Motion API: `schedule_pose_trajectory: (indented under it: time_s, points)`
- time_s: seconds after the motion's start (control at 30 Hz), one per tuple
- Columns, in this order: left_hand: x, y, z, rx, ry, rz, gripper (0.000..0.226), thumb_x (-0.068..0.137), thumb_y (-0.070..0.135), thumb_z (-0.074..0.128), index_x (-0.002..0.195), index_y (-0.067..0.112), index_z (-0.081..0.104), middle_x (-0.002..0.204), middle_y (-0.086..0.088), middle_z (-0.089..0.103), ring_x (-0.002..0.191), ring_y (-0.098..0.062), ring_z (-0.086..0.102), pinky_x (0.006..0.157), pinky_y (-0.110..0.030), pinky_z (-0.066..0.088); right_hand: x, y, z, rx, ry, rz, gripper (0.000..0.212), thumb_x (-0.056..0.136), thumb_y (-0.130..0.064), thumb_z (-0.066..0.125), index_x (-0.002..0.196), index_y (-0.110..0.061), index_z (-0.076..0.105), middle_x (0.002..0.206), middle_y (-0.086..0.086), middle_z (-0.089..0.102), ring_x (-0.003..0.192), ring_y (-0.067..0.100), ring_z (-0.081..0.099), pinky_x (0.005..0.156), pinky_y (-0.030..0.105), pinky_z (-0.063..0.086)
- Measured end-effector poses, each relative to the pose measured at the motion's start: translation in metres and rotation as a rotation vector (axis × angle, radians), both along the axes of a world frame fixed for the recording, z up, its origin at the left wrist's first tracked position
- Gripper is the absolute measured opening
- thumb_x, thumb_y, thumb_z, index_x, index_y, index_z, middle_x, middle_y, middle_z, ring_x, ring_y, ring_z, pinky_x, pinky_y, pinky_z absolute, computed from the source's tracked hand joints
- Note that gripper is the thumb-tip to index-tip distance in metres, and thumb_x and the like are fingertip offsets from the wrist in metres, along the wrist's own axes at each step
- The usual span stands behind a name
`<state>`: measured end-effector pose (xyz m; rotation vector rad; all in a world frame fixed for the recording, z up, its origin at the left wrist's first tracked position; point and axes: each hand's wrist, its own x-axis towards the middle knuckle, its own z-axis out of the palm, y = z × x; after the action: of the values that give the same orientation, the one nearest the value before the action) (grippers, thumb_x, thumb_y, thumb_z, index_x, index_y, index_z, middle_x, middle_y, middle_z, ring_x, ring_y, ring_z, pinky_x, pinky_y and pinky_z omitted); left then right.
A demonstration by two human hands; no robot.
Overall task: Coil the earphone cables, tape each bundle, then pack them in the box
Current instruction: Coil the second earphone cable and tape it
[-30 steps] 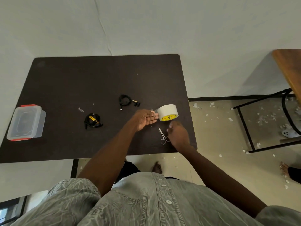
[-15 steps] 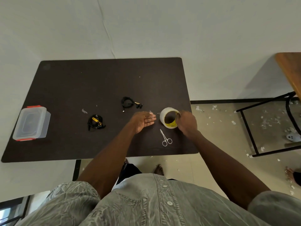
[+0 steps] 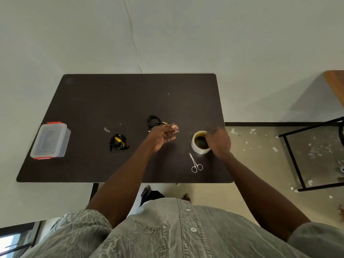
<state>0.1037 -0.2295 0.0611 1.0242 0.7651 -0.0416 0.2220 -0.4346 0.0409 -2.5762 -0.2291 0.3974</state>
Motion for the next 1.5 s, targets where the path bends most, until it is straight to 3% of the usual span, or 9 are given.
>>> schedule_pose_trajectory:
  time_s: [0.07,0.13,0.2,0.3,0.6,0.83,1.13,1.33,1.5]
  points:
    - [0.0,0.001,0.003,-0.012,-0.006,0.008,0.009,0.089,0.012,0.065,0.097,0.01,0.068,0.097,-0.002,0.072,0.095,-0.016,0.067,0.092,-0.038,0.052,-0.011,0.021,0.014,0.334,0.136,-0.026,0.022,0.09,-0.035,0.064,0.092,-0.014,0.071,0.088,-0.001,0.068,0.08,0.014,0.062,0.069,0.025,0.044]
    - [0.002,0.0,0.005,-0.023,-0.011,0.025,0.01,0.089,0.011,0.065,0.098,0.011,0.067,0.096,-0.001,0.071,0.093,-0.014,0.066,0.09,-0.036,0.052,-0.024,0.043,0.029,0.681,0.441,-0.04,0.018,0.086,-0.032,0.072,0.092,-0.015,0.073,0.087,-0.001,0.071,0.082,0.013,0.064,0.071,0.025,0.046]
    - [0.002,0.0,0.007,-0.031,-0.014,0.05,0.009,0.088,0.011,0.065,0.097,0.011,0.068,0.094,-0.002,0.07,0.09,-0.013,0.065,0.085,-0.033,0.053,-0.032,0.057,0.034,0.844,0.602,0.024,0.022,0.083,-0.03,0.075,0.099,-0.016,0.073,0.093,-0.002,0.073,0.09,0.013,0.065,0.075,0.027,0.046]
    - [0.002,0.001,0.009,-0.025,-0.006,0.072,0.009,0.087,0.011,0.066,0.096,0.012,0.069,0.094,-0.003,0.067,0.091,-0.014,0.063,0.084,-0.033,0.052,-0.037,0.067,0.034,0.887,0.623,0.063,0.025,0.082,-0.02,0.076,0.105,-0.013,0.072,0.097,0.004,0.074,0.089,0.015,0.066,0.074,0.025,0.047]
    - [-0.001,0.004,0.01,-0.023,-0.009,0.106,0.015,0.087,0.011,0.067,0.101,0.009,0.068,0.099,-0.006,0.067,0.102,-0.02,0.06,0.086,-0.035,0.052,-0.04,0.078,0.038,0.941,0.697,-0.006,0.004,0.084,-0.011,0.073,0.084,-0.01,0.069,0.068,0.001,0.065,0.063,0.01,0.057,0.061,0.022,0.046]
    - [0.002,0.007,0.006,0.002,0.004,0.148,0.017,0.085,0.011,0.069,0.101,0.008,0.07,0.093,-0.005,0.069,0.094,-0.018,0.063,0.085,-0.034,0.053,-0.041,0.089,0.038,0.93,0.694,-0.081,0.008,0.085,-0.006,0.07,0.08,-0.01,0.064,0.073,0.004,0.067,0.067,0.012,0.063,0.064,0.024,0.048]
    - [0.002,0.013,0.006,-0.034,0.016,0.348,0.012,0.088,0.006,0.064,0.097,0.01,0.069,0.083,-0.005,0.068,0.074,-0.011,0.066,0.065,-0.026,0.055,-0.049,0.103,0.043,1.07,0.707,-0.267,0.016,0.081,0.004,0.069,0.083,-0.008,0.059,0.073,0.01,0.064,0.064,0.016,0.063,0.063,0.026,0.05]
    - [-0.002,0.027,0.006,-0.058,0.016,0.323,0.009,0.087,0.009,0.066,0.093,0.013,0.071,0.081,-0.002,0.069,0.076,-0.012,0.065,0.073,-0.029,0.054,-0.052,0.119,0.044,1.105,0.84,-0.239,0.009,0.084,-0.017,0.074,0.086,-0.011,0.067,0.071,-0.001,0.065,0.062,0.007,0.059,0.062,0.021,0.046]
    - [0.001,0.045,0.002,-0.055,0.028,0.299,0.01,0.085,0.009,0.067,0.094,0.011,0.072,0.083,-0.003,0.07,0.078,-0.013,0.065,0.085,-0.036,0.054,-0.052,0.139,0.04,1.047,0.81,-0.251,0.006,0.083,0.0,0.069,0.082,-0.006,0.068,0.064,0.001,0.064,0.06,0.011,0.058,0.058,0.018,0.049]
